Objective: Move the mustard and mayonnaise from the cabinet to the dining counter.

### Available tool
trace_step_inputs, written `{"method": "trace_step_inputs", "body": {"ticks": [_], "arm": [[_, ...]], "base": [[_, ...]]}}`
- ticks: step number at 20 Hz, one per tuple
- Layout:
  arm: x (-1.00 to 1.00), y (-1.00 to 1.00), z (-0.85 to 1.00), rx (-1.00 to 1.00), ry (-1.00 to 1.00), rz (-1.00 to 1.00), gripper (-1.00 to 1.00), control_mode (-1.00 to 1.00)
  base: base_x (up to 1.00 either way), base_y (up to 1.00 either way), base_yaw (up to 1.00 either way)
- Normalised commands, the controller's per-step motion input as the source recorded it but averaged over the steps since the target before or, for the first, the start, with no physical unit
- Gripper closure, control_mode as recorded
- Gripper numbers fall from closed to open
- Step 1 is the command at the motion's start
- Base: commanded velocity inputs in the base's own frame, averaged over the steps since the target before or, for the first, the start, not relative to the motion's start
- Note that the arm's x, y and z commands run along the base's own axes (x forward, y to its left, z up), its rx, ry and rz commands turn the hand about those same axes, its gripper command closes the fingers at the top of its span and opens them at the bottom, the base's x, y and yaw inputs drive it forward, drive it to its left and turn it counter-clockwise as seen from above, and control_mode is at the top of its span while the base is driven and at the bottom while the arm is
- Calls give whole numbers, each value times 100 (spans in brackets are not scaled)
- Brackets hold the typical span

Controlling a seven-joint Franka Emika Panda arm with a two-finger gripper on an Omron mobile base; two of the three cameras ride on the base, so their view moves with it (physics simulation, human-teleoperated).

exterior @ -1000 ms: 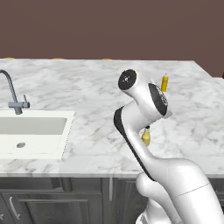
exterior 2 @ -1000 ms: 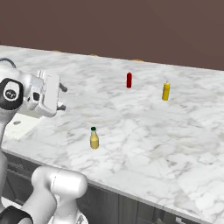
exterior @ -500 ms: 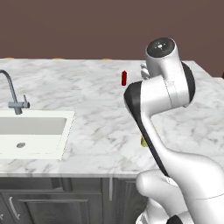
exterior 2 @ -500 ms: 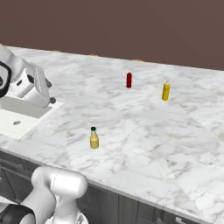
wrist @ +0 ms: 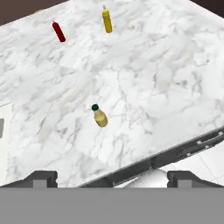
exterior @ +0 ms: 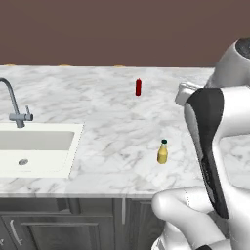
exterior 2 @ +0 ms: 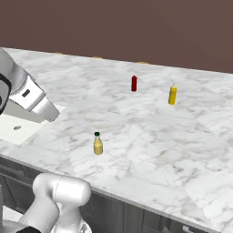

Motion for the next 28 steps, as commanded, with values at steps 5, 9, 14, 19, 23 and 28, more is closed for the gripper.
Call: {"method": "trace_step_inputs", "body": {"ticks": [5,9,14,19,23,28], "arm": [[-39,-29,-15,0,10,49,-100,-100],[-11,-14,-6,0,15,32,-100,-100],[-9,1,0,-5,10,10,-100,-100],[0,0,0,0,0,0,-100,100],[0,0,0,0,0,0,-100,100],[0,0,0,0,0,0,-100,100]], "base": [[0,0,0],[0,0,0],[0,0,0],[-88,1,0],[-99,0,-10],[-25,0,-64]]}}
